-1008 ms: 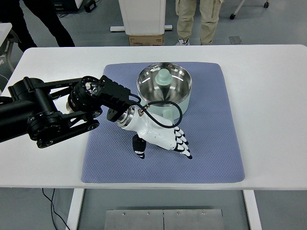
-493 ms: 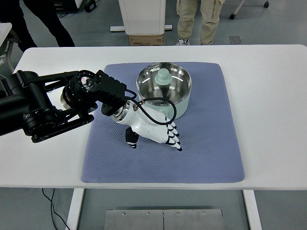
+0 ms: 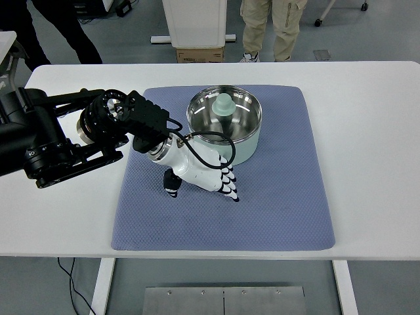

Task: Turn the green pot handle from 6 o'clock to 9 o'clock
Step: 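Push the handle with the left hand, sweeping it toward the left arm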

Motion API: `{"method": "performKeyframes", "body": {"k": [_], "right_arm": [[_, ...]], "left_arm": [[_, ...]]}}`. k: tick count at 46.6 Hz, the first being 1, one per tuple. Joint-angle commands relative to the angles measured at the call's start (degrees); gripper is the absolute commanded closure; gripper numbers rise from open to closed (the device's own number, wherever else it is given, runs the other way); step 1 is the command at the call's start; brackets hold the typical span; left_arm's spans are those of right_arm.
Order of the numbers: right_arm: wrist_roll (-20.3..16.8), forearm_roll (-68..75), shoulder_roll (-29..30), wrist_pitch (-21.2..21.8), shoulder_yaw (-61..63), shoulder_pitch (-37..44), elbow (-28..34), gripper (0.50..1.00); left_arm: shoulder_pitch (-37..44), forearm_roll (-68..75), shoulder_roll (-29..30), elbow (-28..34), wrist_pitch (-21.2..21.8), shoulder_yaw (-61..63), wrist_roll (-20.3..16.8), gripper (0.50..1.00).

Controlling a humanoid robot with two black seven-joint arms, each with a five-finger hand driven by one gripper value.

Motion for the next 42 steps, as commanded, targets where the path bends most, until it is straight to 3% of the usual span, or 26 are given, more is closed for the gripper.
{"method": "performKeyframes", "body": {"k": [1, 42], "right_arm": [[0.0, 0.0, 0.0, 0.0, 0.0, 0.0, 0.0, 0.5], [0.0, 0.0, 0.0, 0.0, 0.0, 0.1, 0.1, 0.5]], "left_arm": [[-0.3, 1.0, 0.0, 0.0, 0.0, 0.0, -0.2, 0.5], [-6.8, 3.0, 0.1, -0.1, 0.0, 7.9, -0.6, 0.5]]}}
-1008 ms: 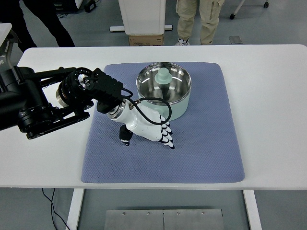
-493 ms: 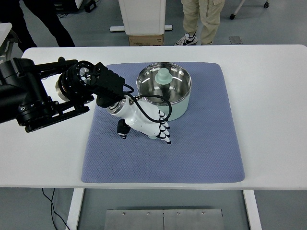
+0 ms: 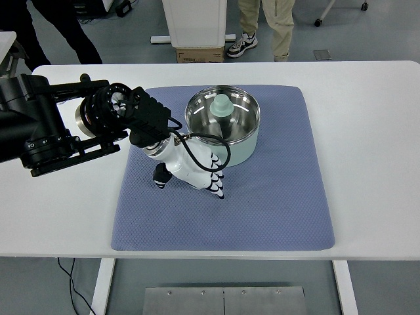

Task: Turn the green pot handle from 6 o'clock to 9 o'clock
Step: 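Push the handle with the left hand, sweeping it toward the left arm, then continue sweeping the handle with the left hand until it points toward the left arm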

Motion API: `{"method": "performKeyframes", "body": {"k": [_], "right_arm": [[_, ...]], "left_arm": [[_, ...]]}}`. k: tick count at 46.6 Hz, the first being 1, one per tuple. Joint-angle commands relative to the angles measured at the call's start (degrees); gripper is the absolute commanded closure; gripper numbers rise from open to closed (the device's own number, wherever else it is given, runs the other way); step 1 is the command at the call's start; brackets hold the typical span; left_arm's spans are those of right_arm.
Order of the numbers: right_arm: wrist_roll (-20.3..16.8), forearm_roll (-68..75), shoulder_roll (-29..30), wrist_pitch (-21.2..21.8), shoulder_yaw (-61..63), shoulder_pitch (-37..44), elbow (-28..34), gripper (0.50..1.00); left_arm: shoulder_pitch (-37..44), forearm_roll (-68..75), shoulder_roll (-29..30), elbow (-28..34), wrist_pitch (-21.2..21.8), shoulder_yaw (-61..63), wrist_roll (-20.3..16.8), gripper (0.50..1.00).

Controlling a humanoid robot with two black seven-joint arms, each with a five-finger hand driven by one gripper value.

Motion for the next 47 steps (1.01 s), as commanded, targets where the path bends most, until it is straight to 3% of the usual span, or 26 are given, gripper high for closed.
{"method": "performKeyframes", "body": {"k": [1, 27, 41, 47], "right_arm": [[0.0, 0.0, 0.0, 0.0, 0.0, 0.1, 0.0, 0.5], [0.0, 0.0, 0.0, 0.0, 0.0, 0.0, 0.1, 0.5], [0.0, 0.0, 0.0, 0.0, 0.0, 0.0, 0.1, 0.5], [0.0, 0.0, 0.0, 0.0, 0.0, 0.0, 0.0, 0.5]], "left_arm": [[-1.3, 0.1, 0.0, 0.0, -0.1, 1.0, 0.0, 0.5], [-6.9, 1.2, -0.1, -0.5, -0.4, 6.9, 0.0, 0.5], [-7.6, -1.4, -0.1, -1.7, -6.7, 7.0, 0.0, 0.5], [-8.1, -2.0, -0.1, -1.7, -7.5, 7.0, 0.0, 0.5]]}}
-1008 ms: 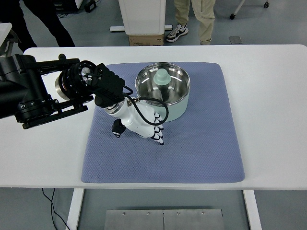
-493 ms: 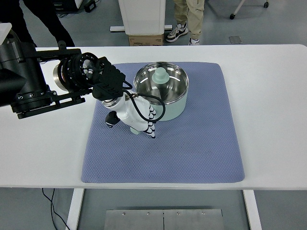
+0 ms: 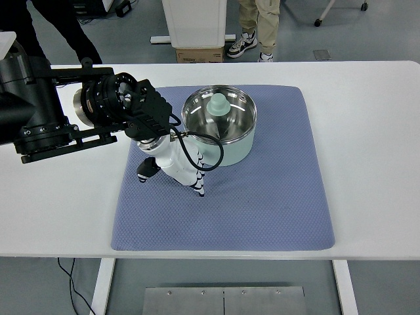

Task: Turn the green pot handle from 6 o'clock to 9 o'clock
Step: 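Continue sweeping the handle with the left hand until it points toward the left arm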

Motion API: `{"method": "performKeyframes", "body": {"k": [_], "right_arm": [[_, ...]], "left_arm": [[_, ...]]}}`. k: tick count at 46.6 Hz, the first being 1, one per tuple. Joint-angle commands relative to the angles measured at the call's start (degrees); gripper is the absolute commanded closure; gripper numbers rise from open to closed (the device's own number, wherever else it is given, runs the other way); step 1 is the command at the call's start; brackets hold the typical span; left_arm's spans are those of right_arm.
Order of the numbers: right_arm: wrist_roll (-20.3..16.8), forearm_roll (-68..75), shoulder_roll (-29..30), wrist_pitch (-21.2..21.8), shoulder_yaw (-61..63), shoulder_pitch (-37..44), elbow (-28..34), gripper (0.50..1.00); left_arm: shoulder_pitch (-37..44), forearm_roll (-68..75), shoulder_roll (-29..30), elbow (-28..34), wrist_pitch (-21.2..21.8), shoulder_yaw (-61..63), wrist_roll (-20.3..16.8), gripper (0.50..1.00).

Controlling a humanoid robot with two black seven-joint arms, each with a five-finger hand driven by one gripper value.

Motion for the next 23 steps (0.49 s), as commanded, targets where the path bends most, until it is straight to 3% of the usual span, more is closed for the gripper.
{"method": "performKeyframes", "body": {"k": [1, 23], "right_arm": [[0.0, 0.0, 0.0, 0.0, 0.0, 0.1, 0.0, 0.5], [0.0, 0.0, 0.0, 0.0, 0.0, 0.0, 0.0, 0.5]], "left_arm": [[-0.5, 0.0, 0.0, 0.0, -0.2, 0.0, 0.0, 0.5], [-3.2, 0.0, -0.2, -0.3, -4.5, 1.5, 0.0, 0.5]]}}
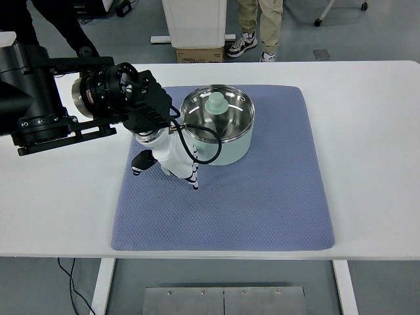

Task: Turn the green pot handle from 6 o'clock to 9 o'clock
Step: 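Continue sweeping the handle with the left hand until it points toward the left arm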

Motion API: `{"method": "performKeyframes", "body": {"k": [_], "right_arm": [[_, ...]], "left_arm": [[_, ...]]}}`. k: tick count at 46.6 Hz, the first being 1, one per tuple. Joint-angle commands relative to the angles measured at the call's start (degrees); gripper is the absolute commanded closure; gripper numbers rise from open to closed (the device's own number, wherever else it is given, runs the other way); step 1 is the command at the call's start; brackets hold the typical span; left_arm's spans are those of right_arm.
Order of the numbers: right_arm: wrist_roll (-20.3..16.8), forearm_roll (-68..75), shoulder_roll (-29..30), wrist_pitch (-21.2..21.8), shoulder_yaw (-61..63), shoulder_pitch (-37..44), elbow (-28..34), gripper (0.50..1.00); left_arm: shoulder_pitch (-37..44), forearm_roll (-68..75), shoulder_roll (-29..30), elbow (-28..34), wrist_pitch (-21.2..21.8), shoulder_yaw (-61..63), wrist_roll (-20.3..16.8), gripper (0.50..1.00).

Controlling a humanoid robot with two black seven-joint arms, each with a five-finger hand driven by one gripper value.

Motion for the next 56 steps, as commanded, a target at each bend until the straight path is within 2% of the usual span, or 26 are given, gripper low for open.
{"method": "performKeyframes", "body": {"k": [1, 40, 56], "right_arm": [[0.0, 0.0, 0.0, 0.0, 0.0, 0.0, 0.0, 0.5], [0.0, 0.0, 0.0, 0.0, 0.0, 0.0, 0.1, 0.5], [0.0, 0.0, 0.0, 0.0, 0.0, 0.0, 0.0, 0.5]], "left_arm": [[-0.2, 0.0, 0.0, -0.2, -0.4, 0.4, 0.0, 0.5], [-3.7, 0.3, 0.2, 0.2, -0.7, 4.9, 0.0, 0.5], [-6.3, 0.4, 0.1, 0.7, -0.7, 11.0, 0.0, 0.5]]}}
